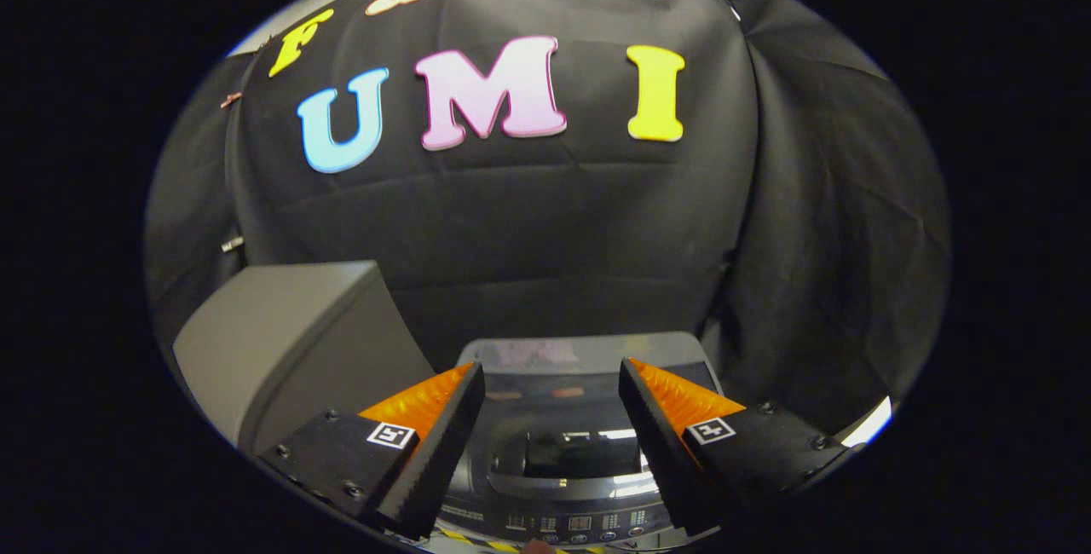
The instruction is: Put the clothes into the washing machine and then close the washing machine lid.
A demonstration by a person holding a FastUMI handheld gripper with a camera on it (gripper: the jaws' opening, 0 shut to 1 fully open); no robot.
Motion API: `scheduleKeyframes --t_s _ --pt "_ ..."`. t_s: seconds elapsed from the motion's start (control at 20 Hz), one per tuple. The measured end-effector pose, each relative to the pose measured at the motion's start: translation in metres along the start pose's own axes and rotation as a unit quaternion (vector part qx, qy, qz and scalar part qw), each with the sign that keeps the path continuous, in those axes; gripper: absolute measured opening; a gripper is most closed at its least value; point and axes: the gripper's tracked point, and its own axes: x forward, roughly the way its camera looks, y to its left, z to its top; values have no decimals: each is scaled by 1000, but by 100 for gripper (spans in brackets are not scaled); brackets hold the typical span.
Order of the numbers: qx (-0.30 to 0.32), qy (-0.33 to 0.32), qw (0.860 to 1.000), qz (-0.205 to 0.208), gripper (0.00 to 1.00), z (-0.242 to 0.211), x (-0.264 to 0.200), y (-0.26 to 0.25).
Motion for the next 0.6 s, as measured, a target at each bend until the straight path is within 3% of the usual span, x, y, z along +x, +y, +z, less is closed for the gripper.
scheduleKeyframes --t_s 0.35,0.6 --pt "-19 -174 985 8 99 116 -60 10" --pt "-20 -218 976 8 99 146 -87 11"
